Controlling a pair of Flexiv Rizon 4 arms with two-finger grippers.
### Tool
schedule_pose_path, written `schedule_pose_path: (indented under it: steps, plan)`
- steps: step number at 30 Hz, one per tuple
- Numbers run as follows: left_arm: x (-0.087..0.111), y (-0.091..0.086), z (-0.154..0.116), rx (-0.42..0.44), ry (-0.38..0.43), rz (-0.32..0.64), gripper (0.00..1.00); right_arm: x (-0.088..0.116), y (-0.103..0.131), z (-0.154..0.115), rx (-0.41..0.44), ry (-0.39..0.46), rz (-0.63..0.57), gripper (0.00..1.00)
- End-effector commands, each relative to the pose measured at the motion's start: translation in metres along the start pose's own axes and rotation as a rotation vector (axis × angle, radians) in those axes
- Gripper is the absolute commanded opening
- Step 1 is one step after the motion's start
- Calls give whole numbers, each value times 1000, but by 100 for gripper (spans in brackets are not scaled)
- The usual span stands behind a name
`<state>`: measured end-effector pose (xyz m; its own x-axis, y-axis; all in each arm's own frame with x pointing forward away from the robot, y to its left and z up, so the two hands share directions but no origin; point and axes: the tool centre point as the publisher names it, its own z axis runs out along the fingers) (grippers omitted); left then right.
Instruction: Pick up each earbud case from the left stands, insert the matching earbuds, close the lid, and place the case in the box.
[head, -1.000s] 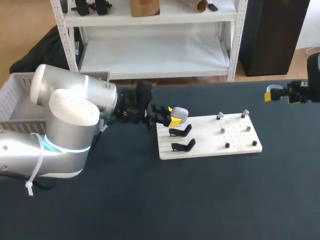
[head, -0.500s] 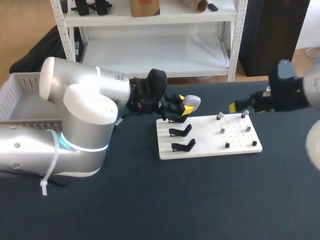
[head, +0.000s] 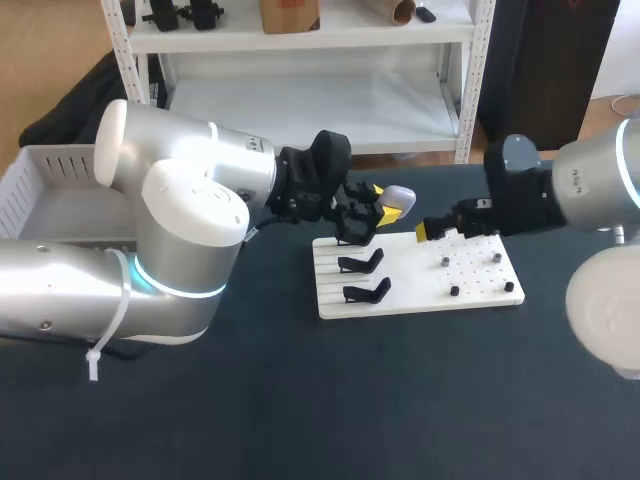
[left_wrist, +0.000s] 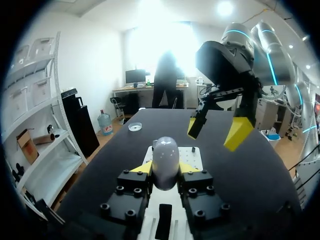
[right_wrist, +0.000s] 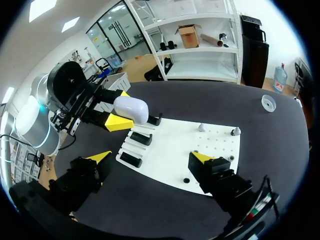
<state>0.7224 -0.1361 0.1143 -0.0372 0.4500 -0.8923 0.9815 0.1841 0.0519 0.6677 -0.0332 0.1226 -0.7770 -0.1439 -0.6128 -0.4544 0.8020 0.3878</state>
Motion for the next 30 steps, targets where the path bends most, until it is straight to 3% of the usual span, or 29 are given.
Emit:
schedule_pose_path:
  steps: [1, 16, 30]
  plan:
    - [0, -5, -5, -12, 17, 12, 0, -9, -4, 10, -25, 5, 3, 100]
    - [9, -16, -12, -4, 8, -9, 0, -28, 4, 24, -54, 6, -8, 100]
    - [11, -29, -18, -4, -5, -2, 0, -36, -3, 24, -41, 12, -14, 100]
